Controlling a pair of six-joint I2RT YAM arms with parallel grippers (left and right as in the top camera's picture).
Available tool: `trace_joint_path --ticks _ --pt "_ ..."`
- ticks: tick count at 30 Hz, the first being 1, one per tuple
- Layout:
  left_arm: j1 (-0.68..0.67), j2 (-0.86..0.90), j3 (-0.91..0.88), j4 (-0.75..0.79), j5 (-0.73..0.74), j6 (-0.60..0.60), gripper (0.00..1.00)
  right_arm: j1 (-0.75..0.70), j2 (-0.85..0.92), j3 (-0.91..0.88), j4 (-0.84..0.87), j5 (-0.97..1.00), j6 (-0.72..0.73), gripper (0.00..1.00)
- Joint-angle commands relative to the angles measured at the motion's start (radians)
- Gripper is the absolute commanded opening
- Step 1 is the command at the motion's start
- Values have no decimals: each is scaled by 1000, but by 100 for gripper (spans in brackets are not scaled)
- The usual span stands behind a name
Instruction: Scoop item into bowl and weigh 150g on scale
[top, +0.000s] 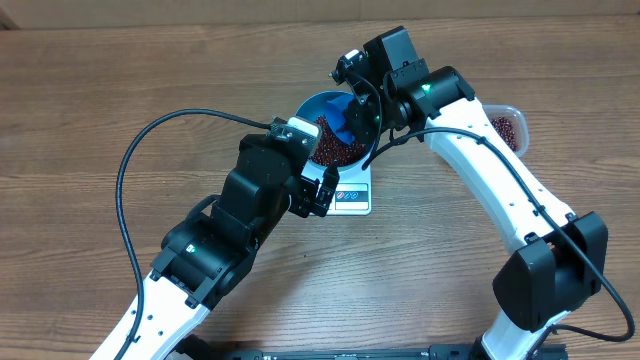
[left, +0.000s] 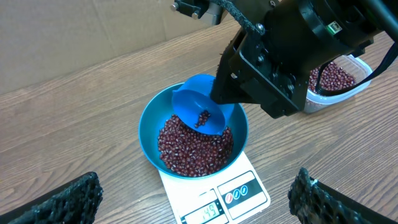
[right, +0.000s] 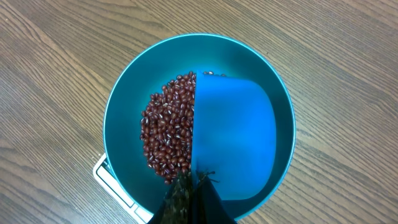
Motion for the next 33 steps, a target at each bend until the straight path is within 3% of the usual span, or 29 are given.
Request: trace_joint_path --ticks 1,17,24,33 --pt "5 -3 -1 0 -10 20 100 5 -33 31 5 -8 -3 4" --pt "5 -3 -1 0 -10 20 99 5 -33 30 -51 -8 0 4" --pt "5 -3 -1 3 -10 20 99 5 -33 30 37 24 2 6" --pt "5 -3 -1 0 -10 20 99 5 -33 22 6 -16 4 4"
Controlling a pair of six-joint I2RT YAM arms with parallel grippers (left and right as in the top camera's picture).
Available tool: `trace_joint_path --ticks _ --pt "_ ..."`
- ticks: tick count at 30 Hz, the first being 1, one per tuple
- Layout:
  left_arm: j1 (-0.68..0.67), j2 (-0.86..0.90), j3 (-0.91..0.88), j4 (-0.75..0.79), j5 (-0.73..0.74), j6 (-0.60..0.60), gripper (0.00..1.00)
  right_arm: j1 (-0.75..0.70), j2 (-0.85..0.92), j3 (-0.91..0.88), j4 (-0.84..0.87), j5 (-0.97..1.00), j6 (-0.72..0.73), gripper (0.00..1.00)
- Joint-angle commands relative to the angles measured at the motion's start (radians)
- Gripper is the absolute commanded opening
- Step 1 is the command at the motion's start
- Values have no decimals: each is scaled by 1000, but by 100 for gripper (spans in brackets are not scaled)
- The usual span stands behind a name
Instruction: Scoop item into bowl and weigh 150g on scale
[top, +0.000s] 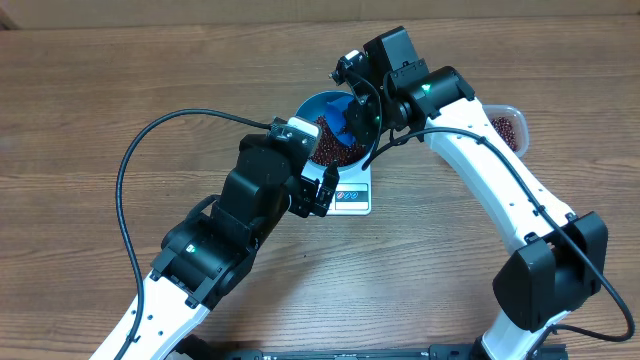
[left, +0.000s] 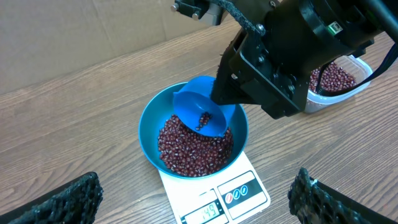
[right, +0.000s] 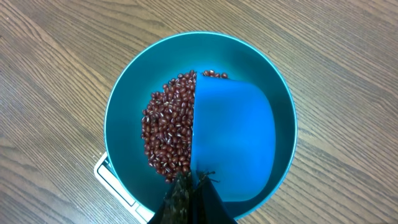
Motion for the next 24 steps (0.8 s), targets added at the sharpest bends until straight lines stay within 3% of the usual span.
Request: trace_joint_path --ticks 1,24 --pt "5 -3 -1 0 -10 20 99 5 -33 22 14 -12 4 4" --pt "5 -3 -1 -6 -10 20 99 11 -33 21 28 6 1 5"
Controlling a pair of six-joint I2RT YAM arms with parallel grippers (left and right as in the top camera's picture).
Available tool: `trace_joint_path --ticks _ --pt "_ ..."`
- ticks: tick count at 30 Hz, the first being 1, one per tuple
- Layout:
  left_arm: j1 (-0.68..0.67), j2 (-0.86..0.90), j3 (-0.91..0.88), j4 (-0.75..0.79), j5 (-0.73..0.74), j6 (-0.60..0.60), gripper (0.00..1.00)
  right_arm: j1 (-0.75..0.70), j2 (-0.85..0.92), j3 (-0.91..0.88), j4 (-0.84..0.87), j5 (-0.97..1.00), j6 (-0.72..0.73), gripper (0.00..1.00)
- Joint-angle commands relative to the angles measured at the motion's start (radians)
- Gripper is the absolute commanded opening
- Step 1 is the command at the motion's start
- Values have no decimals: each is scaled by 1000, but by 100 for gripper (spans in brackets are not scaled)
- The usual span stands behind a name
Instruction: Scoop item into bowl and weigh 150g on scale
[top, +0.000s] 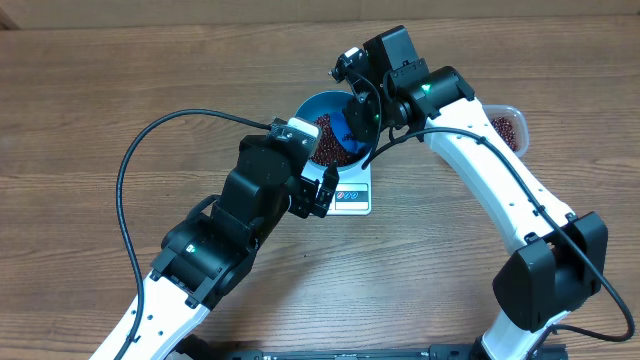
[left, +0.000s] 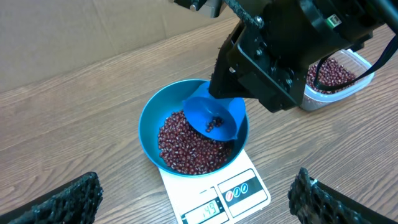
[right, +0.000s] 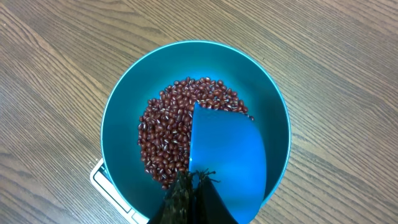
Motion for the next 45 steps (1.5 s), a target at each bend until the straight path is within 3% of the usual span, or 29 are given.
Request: trace_joint_path --ticks 1,18,23,39,45 --pt "5 -3 -1 2 -10 19 100 10 -33 21 8 -5 1 5" --pt "5 -3 -1 1 -10 19 100 10 -31 21 22 -54 3 4" --pt "5 -3 -1 8 -10 19 100 11 -29 22 102 -45 9 8" --pt "5 -3 -1 4 -10 19 99 17 -29 22 68 -55 3 4" --pt "5 -3 -1 4 -10 19 99 17 -29 22 142 -40 1 4"
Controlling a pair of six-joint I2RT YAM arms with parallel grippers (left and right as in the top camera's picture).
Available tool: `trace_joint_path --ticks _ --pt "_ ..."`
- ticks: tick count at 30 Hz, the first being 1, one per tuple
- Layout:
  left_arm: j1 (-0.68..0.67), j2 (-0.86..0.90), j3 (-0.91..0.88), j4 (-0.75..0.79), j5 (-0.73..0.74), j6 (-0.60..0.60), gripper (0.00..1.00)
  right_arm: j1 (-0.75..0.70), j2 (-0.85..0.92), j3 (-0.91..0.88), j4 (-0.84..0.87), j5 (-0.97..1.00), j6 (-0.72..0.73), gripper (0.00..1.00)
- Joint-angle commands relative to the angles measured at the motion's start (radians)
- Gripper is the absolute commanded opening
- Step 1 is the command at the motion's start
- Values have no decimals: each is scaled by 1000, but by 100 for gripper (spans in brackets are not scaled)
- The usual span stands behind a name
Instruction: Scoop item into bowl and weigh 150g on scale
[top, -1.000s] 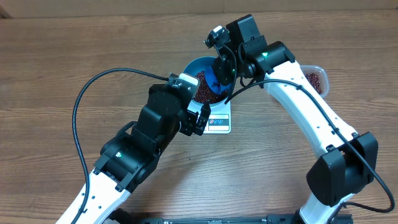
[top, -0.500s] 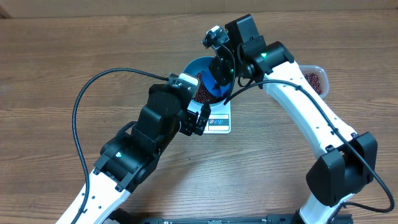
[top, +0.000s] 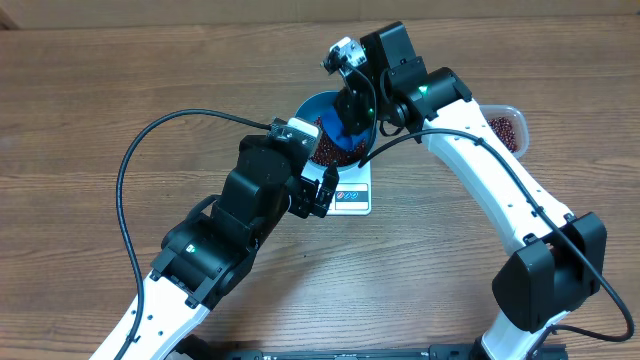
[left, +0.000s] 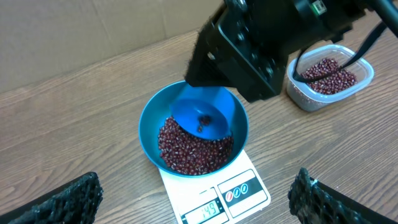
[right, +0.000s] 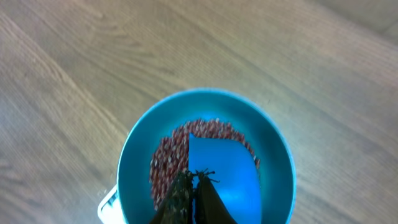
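A blue bowl (left: 193, 134) of red beans (left: 193, 149) stands on a white scale (left: 217, 196), whose display (left: 203, 213) seems to read 149. My right gripper (right: 193, 180) is shut on the handle of a blue scoop (left: 202, 117), which hangs above the bowl with a few beans in it. In the overhead view the right gripper (top: 352, 100) is over the bowl (top: 322, 108). On the near side of the scale my left gripper (left: 196, 183) is open and holds nothing. Its fingers (left: 65, 199) flank the scale.
A clear plastic tub (left: 329, 76) of red beans sits to the right of the bowl, also in the overhead view (top: 508, 125). The left arm's black cable (top: 135, 165) loops over the table on the left. Brown cardboard lies along the far edge.
My right gripper has gone up with the scoop, so the bowl looks smaller in the right wrist view. The scoop now hangs over the bowl's far side. The left arm has not moved.
At first the scoop was held low over the bowl's right half, a few beans in it, and it stayed so. Then it was drawn toward the bowl's right rim. Now it is higher above the bowl. The left gripper stayed open by the scale throughout.
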Motion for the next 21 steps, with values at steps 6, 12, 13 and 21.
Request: trace_joint_path --ticks 6,12,13,21 --pt "5 -3 -1 6 -10 20 99 7 -29 23 10 44 -25 4" --pt "5 -3 -1 3 -9 19 100 12 -29 23 -11 22 -18 4" --pt "5 -3 -1 4 -9 20 99 12 -29 23 -2 28 -25 4" --pt "5 -3 -1 3 -9 19 100 27 -29 22 31 31 -21 4"
